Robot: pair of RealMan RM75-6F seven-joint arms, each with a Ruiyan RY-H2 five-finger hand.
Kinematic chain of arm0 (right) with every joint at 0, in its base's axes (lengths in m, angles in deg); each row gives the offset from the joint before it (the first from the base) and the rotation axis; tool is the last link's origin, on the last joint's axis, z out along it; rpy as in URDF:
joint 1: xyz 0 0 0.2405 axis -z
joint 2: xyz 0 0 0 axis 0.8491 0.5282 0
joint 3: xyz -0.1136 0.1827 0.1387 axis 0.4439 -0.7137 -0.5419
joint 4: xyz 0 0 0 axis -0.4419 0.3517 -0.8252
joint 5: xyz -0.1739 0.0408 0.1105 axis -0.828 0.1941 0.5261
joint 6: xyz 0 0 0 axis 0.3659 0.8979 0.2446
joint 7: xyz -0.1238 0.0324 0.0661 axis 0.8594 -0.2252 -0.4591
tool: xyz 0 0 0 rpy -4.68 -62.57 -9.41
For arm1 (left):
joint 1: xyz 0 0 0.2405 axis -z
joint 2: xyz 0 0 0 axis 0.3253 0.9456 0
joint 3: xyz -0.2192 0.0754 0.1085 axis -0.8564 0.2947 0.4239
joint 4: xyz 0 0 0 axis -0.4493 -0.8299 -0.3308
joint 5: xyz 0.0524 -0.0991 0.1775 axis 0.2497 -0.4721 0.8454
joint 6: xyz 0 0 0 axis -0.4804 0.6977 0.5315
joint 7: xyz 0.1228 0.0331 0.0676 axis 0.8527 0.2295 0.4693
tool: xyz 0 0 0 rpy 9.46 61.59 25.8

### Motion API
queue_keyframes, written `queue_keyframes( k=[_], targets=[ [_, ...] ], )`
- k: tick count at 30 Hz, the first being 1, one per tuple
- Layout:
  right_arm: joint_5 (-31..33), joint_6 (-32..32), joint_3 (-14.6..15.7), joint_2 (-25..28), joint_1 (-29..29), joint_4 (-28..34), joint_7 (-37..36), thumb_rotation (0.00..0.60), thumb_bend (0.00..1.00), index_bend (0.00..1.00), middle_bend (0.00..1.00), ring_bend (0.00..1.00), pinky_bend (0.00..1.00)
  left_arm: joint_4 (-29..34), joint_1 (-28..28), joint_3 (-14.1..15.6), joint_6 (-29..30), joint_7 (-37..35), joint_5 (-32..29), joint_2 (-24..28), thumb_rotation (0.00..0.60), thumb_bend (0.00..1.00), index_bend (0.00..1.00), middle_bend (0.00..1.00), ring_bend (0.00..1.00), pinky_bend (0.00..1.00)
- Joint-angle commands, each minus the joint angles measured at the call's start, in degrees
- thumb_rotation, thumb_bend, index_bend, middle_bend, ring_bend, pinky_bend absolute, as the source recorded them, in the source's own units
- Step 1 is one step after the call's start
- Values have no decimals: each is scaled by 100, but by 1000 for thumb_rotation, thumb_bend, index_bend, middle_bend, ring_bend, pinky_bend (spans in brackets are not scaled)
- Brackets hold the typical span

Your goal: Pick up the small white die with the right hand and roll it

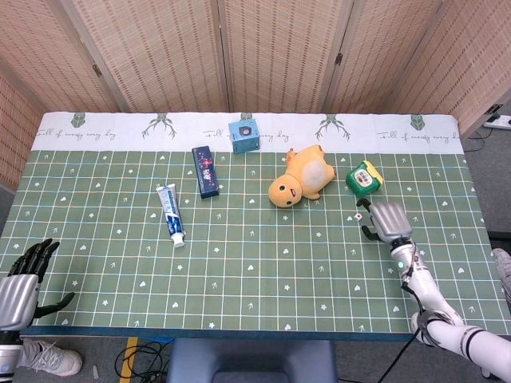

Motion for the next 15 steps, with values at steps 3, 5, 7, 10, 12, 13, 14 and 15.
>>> queue_keyframes(
  k=[3, 5, 7, 10, 12, 13, 14, 15],
  targets=[
    [178, -348, -4, -344, -305, -532, 16, 600, 305, 367, 953, 991, 956, -13, -7, 7, -5, -14, 1, -7, 600, 195, 95, 75, 77, 180],
    [212, -421, 2, -411, -366, -674, 18, 600, 307, 380, 956, 995, 956, -18, -12, 4, 4, -22, -1, -8, 600, 196, 95, 76, 78, 180],
    [273, -507, 1, -481, -422, -838, 3, 600, 309, 391, 959, 998, 956, -25, -20, 4, 4, -26, -14, -6, 600, 196, 95, 75, 78, 180],
    [334, -629, 12, -551, -489, -1015, -32, 600, 311, 401, 960, 999, 957, -34, -31, 11, -2, -25, -27, 0, 600, 195, 95, 76, 77, 180],
    [350, -682, 30, -586, -518, -1096, -50, 600, 311, 407, 960, 1000, 957, -33, -38, 9, 1, -29, -38, 3, 600, 195, 95, 75, 77, 180],
    [360, -712, 39, -609, -533, -1145, -68, 600, 311, 409, 961, 1000, 957, -34, -43, 6, 7, -33, -41, 2, 600, 196, 95, 75, 77, 180],
    [366, -732, 45, -626, -545, -1185, -81, 600, 312, 412, 961, 1000, 957, -35, -44, 5, 10, -34, -41, 1, 600, 196, 95, 75, 77, 180],
    [374, -754, 51, -643, -555, -1226, -95, 600, 312, 416, 961, 1000, 957, -38, -45, 6, 9, -34, -40, -1, 600, 196, 95, 75, 78, 180]
  ],
)
